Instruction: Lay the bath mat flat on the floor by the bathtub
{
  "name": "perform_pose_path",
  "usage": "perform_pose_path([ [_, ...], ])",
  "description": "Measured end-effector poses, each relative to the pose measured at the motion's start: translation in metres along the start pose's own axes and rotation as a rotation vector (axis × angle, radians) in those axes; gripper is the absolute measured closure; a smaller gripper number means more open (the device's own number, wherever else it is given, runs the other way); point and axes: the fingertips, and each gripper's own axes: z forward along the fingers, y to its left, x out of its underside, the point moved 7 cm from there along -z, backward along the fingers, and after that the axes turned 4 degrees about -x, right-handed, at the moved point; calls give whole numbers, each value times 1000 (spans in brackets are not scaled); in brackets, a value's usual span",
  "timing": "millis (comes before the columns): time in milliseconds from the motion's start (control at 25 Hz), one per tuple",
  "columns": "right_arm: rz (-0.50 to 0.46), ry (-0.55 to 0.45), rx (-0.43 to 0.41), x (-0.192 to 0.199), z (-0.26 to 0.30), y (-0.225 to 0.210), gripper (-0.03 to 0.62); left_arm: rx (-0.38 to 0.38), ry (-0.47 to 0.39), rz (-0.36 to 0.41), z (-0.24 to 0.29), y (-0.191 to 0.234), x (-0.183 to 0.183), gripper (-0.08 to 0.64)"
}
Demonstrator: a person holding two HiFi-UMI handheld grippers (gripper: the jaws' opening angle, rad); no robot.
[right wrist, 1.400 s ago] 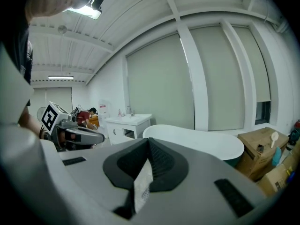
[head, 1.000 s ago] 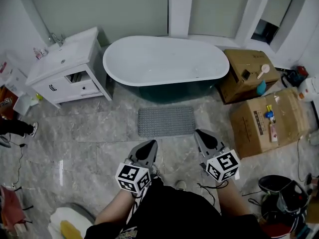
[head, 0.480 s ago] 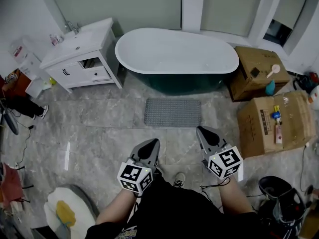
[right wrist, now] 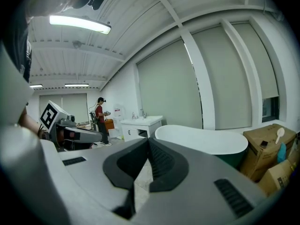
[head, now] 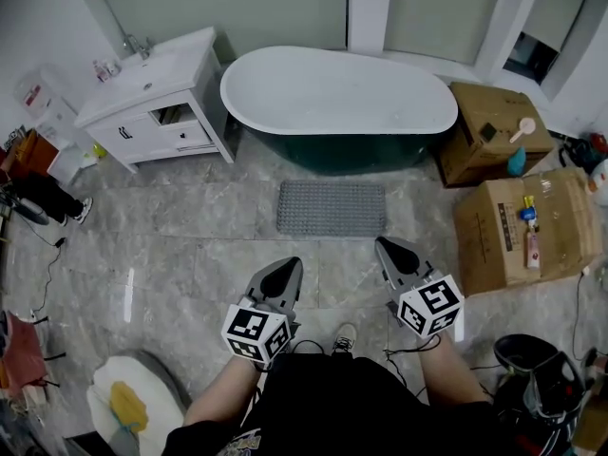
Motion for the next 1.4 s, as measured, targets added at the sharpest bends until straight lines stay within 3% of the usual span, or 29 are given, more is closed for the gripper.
perform_pose_path([
  [200,37,-16,51,-2,17,21,575,38,-3,13,-10,24,-8,543],
  [760,4,-34,157,-13,34,93,575,150,-29,20,-42,74,-21,543],
  [1400,14,-34,184,-6,48,123,575,175,-11,23,-60,99,-19,543],
])
